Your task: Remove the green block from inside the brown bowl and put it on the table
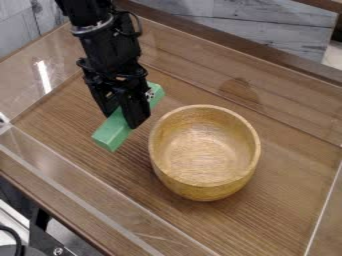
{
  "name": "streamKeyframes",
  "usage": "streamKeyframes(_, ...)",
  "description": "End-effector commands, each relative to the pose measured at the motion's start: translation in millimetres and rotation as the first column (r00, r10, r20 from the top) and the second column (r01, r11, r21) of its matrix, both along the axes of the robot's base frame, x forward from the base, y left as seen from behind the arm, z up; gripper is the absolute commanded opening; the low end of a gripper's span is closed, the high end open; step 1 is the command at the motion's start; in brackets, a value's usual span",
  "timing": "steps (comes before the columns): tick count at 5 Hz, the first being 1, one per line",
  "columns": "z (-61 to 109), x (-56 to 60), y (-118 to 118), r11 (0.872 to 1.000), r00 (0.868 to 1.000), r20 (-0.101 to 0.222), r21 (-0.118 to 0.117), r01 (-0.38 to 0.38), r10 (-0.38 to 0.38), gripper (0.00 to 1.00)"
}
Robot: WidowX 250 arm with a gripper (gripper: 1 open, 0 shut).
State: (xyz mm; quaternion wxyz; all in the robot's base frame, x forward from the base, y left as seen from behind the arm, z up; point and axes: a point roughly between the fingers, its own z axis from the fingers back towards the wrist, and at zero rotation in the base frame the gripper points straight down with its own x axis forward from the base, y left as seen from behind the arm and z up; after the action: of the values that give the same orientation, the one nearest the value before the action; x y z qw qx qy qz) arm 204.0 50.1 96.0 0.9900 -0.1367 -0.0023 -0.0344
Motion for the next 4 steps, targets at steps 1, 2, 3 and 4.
streamKeyframes(1, 2.8, 4.6, 6.8, 1.000, 0.999, 0.034, 0.019, -0.010, 0.010, 0.00)
streamKeyframes(2, -0.4, 6.0, 8.3, 1.000, 0.999, 0.036, 0.022, -0.017, 0.016, 0.00)
streamKeyframes(3, -2.2, 7.6, 9.4, 0.999, 0.999, 0.040, 0.025, -0.025, 0.024, 0.00)
streamKeyframes(4, -4.3, 9.0, 10.7, 0.999, 0.999, 0.042, 0.026, -0.033, 0.032, 0.00)
